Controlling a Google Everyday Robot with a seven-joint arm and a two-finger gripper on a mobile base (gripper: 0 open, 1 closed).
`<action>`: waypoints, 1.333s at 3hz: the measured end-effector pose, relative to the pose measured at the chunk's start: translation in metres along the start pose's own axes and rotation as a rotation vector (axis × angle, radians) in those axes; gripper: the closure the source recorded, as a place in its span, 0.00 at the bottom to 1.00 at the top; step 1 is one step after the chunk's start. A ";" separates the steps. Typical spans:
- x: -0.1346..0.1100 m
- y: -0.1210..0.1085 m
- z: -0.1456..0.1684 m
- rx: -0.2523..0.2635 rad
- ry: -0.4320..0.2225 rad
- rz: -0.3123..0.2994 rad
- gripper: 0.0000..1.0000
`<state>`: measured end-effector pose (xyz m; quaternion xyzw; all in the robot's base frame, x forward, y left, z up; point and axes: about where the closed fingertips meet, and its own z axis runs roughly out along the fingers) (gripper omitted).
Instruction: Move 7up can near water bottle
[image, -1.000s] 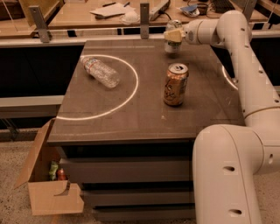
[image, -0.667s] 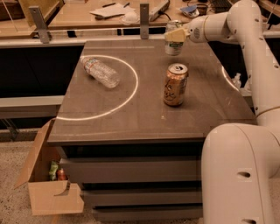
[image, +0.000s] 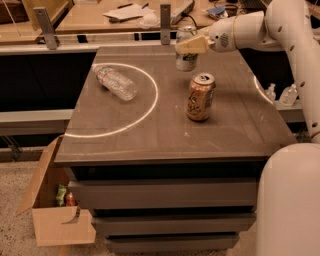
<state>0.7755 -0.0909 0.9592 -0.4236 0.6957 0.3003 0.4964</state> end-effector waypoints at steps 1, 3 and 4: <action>-0.012 0.054 0.018 -0.138 -0.036 -0.072 1.00; 0.001 0.114 0.064 -0.287 -0.063 -0.146 1.00; 0.012 0.119 0.073 -0.302 -0.057 -0.154 1.00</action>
Offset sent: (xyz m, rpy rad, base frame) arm -0.0972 0.1161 -0.0089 0.0364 -0.0922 0.3748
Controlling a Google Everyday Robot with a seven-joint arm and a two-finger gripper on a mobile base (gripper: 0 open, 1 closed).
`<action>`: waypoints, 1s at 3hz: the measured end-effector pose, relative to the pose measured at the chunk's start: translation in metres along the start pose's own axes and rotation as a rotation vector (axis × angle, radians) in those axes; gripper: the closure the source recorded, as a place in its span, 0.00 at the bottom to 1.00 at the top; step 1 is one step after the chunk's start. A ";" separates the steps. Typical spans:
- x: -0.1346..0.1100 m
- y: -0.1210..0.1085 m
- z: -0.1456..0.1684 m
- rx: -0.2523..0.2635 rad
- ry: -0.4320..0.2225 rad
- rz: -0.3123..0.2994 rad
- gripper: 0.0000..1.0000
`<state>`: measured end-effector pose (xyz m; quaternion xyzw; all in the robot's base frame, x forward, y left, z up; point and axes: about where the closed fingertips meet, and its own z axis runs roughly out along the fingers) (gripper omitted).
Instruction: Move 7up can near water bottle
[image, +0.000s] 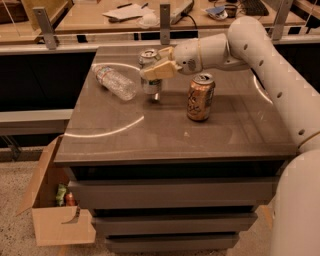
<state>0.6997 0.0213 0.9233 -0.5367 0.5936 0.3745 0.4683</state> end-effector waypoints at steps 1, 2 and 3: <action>0.015 0.003 0.009 -0.016 0.006 -0.004 0.83; 0.023 0.003 0.014 -0.015 0.007 0.003 0.60; 0.028 0.003 0.017 -0.002 0.011 0.010 0.36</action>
Offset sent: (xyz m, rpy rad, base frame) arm 0.0018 0.0029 -0.0356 -0.0081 0.0126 -0.0042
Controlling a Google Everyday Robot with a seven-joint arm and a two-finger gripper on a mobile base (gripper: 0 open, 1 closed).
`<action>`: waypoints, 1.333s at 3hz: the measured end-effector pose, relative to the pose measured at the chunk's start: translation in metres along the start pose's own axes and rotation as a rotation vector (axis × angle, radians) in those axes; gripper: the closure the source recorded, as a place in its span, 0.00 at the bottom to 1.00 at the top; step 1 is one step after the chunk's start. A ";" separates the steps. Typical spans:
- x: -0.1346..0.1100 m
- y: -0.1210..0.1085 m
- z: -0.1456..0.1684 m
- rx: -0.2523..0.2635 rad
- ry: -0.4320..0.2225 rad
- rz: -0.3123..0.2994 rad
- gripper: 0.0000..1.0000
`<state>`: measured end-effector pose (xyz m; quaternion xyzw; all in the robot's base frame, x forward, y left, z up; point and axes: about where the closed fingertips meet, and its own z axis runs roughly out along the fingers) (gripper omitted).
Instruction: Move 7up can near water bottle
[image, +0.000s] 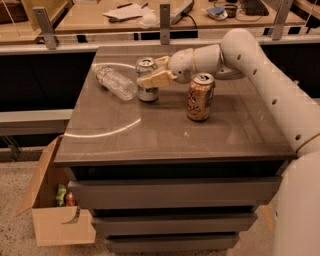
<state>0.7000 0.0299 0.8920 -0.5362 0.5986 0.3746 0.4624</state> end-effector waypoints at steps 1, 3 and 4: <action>0.003 -0.002 0.000 0.029 0.003 0.009 0.13; 0.004 -0.054 -0.032 0.203 0.021 0.009 0.00; 0.000 -0.088 -0.059 0.304 0.037 -0.018 0.00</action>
Offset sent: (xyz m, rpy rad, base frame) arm 0.0228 -0.0239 0.0032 -0.0064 -0.0220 -0.1436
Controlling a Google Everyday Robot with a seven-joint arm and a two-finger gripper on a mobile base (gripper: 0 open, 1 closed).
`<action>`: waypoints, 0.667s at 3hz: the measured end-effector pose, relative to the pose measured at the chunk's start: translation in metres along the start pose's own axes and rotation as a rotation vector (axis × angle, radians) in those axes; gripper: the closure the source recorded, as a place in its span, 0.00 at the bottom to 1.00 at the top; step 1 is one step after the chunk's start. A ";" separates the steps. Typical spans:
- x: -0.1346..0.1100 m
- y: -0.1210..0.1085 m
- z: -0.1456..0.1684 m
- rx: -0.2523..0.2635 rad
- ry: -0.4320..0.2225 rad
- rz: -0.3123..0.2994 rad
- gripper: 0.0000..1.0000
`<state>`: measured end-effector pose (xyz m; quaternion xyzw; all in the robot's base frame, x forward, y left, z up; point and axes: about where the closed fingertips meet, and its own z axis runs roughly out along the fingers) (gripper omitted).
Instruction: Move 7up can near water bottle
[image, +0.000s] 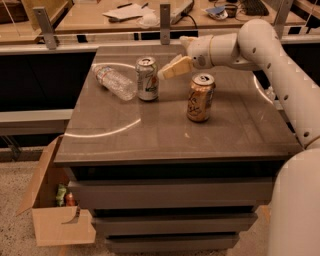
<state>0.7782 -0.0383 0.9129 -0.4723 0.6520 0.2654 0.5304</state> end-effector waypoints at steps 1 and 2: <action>0.003 -0.037 -0.011 0.077 0.042 -0.061 0.00; -0.003 -0.051 -0.019 0.110 0.044 -0.083 0.00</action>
Offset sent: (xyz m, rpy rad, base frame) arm 0.0288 -0.0255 0.0057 -0.0636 -0.0599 -0.0613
